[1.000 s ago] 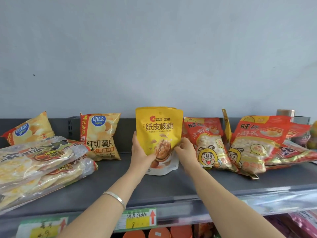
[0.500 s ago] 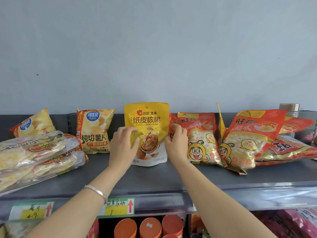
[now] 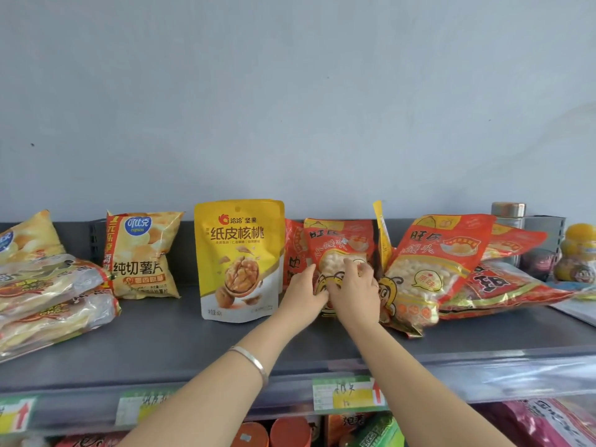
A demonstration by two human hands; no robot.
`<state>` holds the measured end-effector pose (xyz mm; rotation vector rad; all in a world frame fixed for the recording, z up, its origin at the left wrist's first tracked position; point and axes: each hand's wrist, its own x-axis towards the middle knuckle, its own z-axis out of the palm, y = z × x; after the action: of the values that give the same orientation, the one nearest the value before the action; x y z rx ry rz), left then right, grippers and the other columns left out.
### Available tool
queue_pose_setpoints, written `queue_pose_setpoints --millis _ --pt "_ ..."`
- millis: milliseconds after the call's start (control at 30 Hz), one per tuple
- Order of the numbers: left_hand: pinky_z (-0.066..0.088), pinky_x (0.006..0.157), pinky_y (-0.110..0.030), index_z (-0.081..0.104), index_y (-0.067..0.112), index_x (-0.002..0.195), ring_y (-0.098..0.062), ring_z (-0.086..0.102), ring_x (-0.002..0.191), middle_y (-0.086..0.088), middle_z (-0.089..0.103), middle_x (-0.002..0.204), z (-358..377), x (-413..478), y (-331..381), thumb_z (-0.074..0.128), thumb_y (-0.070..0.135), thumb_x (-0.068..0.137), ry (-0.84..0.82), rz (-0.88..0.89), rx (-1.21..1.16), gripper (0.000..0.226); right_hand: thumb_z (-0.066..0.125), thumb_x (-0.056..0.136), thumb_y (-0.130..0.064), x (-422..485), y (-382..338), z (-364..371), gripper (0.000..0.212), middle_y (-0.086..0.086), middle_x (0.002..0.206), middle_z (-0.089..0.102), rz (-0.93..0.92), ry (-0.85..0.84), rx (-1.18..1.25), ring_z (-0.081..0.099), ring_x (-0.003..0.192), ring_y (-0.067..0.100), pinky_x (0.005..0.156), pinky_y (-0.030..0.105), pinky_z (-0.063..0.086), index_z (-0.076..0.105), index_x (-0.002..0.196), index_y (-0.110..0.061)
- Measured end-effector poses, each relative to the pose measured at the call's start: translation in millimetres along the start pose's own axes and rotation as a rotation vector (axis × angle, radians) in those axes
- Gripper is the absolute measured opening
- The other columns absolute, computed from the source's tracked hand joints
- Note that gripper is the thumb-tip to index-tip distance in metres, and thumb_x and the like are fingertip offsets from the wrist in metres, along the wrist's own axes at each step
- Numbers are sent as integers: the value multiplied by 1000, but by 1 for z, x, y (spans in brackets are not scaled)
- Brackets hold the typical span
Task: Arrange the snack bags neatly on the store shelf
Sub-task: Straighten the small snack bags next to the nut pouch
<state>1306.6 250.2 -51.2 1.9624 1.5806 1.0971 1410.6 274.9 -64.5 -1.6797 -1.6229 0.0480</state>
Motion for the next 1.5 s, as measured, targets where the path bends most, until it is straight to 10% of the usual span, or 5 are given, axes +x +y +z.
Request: queue_pose_setpoints --millis 467,667,767,1000,1500 --pt "28 111 -45 7 21 152 -27 27 140 -4 20 156 -1 53 -9 64 45 84 -27 -287 -608 92 46 97 -37 33 -8 -11 55 15 137 38 300 104 469 60 97 34 88 41 48 27 145 -18" --pt "40 102 -42 39 23 134 -22 53 114 0 57 124 0 62 -4 74 41 72 41 -180 -831 73 42 100 -33 47 -7 -21 48 -3 105 60 250 199 850 59 90 12 86 35 46 34 144 -15" --pt "39 96 -32 34 20 135 -17 53 111 5 55 117 2 60 3 76 29 75 124 -60 -824 74 42 101 -28 54 -11 -27 42 -2 129 57 179 193 886 53 121 17 103 37 42 45 141 -15" --pt "44 82 -24 36 24 122 -9 57 101 8 57 111 -2 59 2 78 17 73 344 91 -705 64 44 98 -17 76 -12 -26 28 12 76 65 86 143 931 55 70 24 65 39 44 62 78 -9" --pt "44 70 -20 41 27 113 -3 59 90 13 59 102 -15 16 18 73 16 78 762 90 -570 49 28 105 -36 105 -4 -26 48 13 98 70 -7 -122 909 65 88 26 84 41 53 66 101 -6"
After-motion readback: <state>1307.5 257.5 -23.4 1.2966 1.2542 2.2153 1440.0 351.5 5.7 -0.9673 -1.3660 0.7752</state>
